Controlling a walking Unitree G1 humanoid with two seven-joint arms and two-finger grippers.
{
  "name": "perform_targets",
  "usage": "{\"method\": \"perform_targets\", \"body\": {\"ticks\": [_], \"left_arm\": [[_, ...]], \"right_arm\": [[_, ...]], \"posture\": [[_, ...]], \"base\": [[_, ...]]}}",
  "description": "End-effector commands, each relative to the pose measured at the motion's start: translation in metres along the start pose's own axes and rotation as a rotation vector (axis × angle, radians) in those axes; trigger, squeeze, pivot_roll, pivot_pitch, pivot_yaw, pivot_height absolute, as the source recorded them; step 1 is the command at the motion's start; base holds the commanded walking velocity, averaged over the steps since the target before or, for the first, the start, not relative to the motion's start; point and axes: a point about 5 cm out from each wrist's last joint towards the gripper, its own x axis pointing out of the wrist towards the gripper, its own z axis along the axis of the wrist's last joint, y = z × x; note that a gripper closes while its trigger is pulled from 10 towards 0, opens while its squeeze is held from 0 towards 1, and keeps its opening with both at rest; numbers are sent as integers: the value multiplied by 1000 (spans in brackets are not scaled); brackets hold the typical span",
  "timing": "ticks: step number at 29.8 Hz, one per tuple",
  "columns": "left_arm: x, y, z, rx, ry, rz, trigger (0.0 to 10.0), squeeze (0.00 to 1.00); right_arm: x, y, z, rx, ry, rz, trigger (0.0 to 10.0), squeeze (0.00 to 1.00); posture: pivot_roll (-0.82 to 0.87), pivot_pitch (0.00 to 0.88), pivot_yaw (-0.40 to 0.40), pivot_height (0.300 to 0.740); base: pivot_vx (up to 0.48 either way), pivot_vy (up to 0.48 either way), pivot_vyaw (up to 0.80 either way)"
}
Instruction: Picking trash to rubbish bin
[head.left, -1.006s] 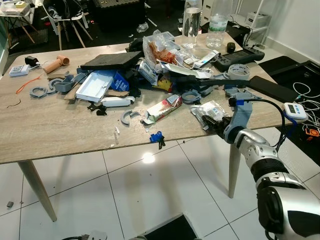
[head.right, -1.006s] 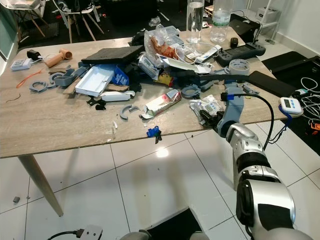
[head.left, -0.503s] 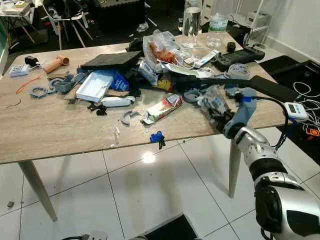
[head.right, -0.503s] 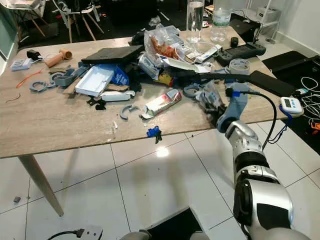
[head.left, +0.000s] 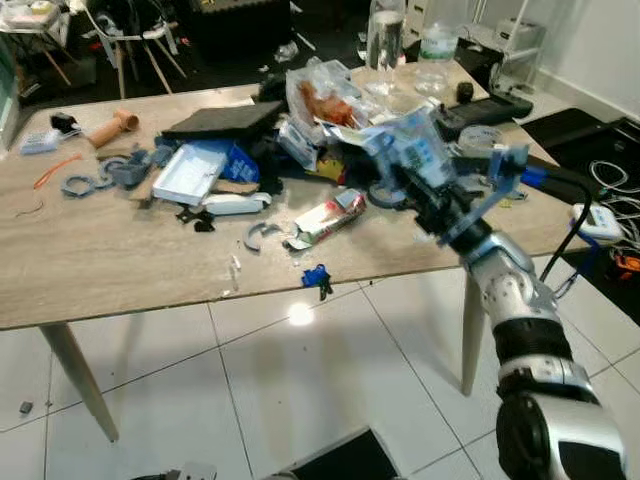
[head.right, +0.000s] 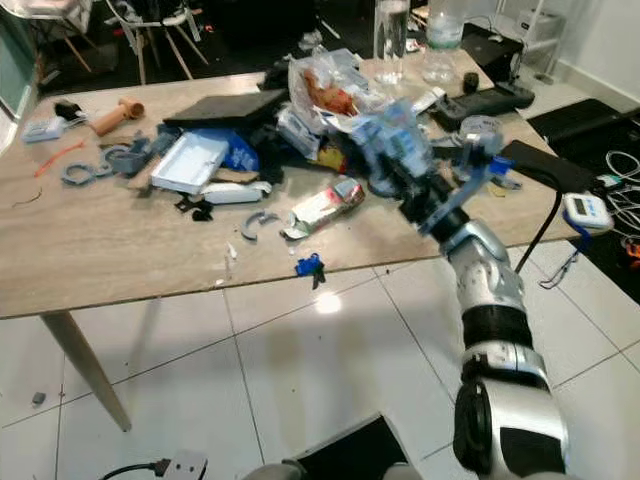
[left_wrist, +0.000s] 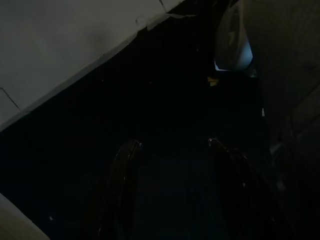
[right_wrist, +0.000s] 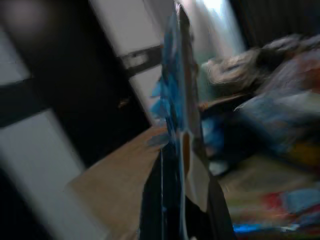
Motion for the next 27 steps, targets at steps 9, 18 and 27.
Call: {"method": "perform_targets", "body": {"ticks": [9, 18, 27], "left_arm": [[1, -2, 3, -155, -43, 71, 10000, 0], [1, -2, 2, -194, -45, 117, 10000, 0], [0, -1, -3, -386, -69, 241, 10000, 0]], "right_arm": [[-21, 52, -64, 43, 504, 419, 10000, 0], [-72, 22, -132, -204, 1138, 190, 10000, 0], [-152, 7, -177, -302, 1538, -180, 10000, 0]], "posture": [[-12, 108, 73, 740], [-11, 106, 63, 740], [-10, 110, 47, 740]], "base": [[0, 0, 0], [0, 0, 0], [0, 0, 0]]}}
